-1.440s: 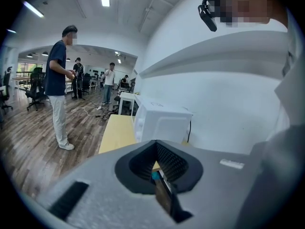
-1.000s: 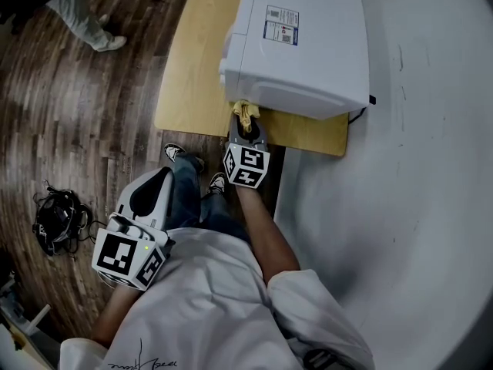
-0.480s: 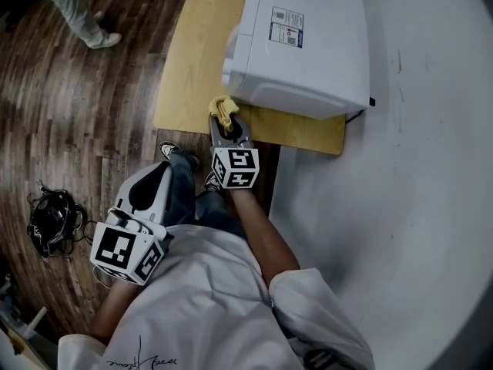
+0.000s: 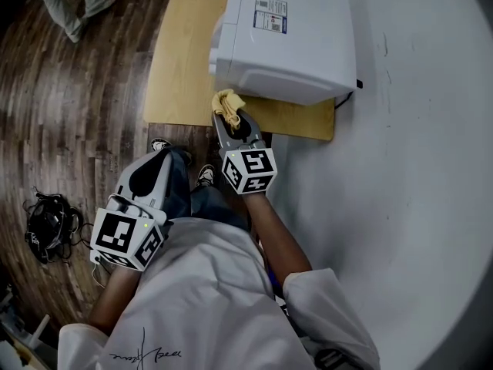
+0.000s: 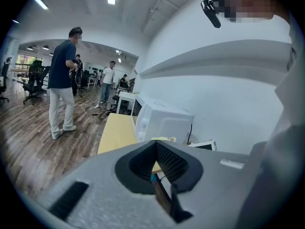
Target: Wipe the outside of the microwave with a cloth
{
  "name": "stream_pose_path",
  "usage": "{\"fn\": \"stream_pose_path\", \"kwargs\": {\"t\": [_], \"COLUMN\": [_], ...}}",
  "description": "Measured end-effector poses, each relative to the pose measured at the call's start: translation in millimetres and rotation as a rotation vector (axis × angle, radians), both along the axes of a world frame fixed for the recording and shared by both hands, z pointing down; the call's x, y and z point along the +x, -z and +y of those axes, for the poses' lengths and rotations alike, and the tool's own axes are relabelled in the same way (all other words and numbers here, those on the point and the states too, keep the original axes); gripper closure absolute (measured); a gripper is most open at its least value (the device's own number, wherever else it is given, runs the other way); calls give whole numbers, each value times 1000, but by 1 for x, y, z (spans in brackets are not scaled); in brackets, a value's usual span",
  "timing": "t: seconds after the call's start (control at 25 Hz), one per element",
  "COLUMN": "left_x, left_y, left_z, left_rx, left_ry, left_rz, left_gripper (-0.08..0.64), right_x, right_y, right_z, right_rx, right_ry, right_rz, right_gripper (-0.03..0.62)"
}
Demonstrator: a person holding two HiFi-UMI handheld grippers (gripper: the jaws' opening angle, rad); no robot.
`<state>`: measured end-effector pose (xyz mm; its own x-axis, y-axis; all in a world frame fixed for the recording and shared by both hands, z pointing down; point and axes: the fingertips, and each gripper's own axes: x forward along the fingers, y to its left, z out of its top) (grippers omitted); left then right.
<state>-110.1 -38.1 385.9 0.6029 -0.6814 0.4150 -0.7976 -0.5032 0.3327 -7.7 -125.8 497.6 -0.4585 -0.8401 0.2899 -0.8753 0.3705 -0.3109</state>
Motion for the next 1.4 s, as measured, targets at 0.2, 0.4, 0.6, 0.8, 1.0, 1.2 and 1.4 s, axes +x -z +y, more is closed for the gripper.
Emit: {"fn": "stream_pose_path", "kwargs": {"t": [0.2,0.4,0.6,0.8,1.0,1.2,1.4], "left_x": [8,13,15,20,26,26,26], "left_y": [2,4,11,15,13,15,19], "left_z": [2,1,-2,-9,-10,-11,-12], "left_rx": [13,28,46,69,81,83,92], "left_ry": [-7,-3,11,6,-4,-10,-5], "left_rz": [-5,-3,20,16,-3,-6,1], "left_gripper": [569,569,569,569,569,571,571], "right_x": [21,44,58,71,85,95,104], "right_y": [17,41,62,85,108,122,133], "right_z": [12,19,30,40,50,61,74], "right_rx": [-14,-12,-5,10,27,34,41], "right_ry": [1,3,26,51,43,32,27], "right_rz": [15,42,59,68,59,61,86], "right_gripper": [472,472,472,471,472,471,472]}}
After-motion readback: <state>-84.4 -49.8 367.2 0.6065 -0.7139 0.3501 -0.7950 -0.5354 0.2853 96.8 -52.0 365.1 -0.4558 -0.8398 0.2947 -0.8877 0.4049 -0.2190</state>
